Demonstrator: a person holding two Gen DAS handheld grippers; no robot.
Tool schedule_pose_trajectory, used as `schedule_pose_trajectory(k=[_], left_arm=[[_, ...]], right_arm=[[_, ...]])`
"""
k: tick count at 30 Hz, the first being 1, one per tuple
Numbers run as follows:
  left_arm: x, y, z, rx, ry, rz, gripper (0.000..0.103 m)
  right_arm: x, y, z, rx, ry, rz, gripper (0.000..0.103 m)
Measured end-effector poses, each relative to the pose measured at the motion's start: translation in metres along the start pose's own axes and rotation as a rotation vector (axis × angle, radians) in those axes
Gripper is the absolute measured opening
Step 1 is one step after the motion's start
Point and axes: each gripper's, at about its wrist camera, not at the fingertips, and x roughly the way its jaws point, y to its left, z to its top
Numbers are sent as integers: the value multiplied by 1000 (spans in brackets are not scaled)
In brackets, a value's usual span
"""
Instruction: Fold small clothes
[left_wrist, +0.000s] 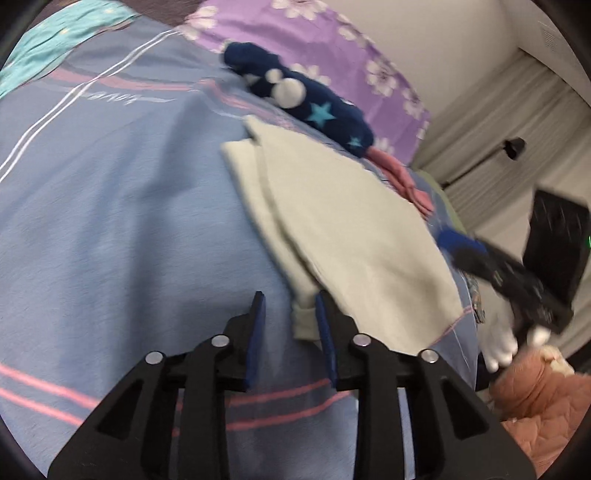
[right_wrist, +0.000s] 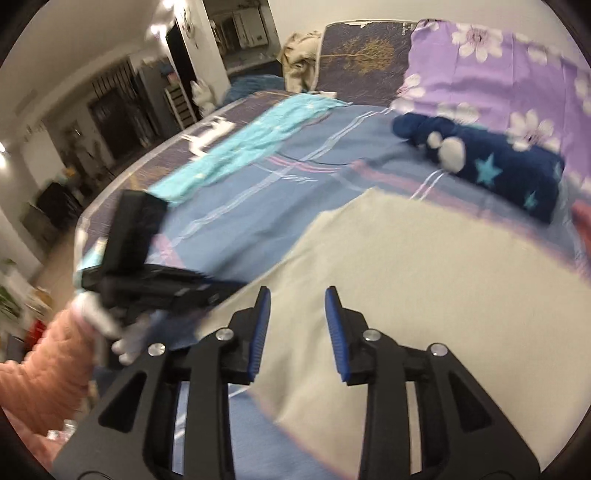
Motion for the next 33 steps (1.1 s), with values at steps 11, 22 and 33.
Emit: schedule_pose_trajectory(k=[11,22,33], left_arm=[[2,-33,-18,89,-10,34,35],[11,-33,-19,96,-2,69,19],[-6,-15,-34,15,-14,50,4]], right_arm=[[88,-3,61,-76,146,-70,36],[197,36,83,-279,319,-275,16],[182,5,112,-129,138,-189,1]])
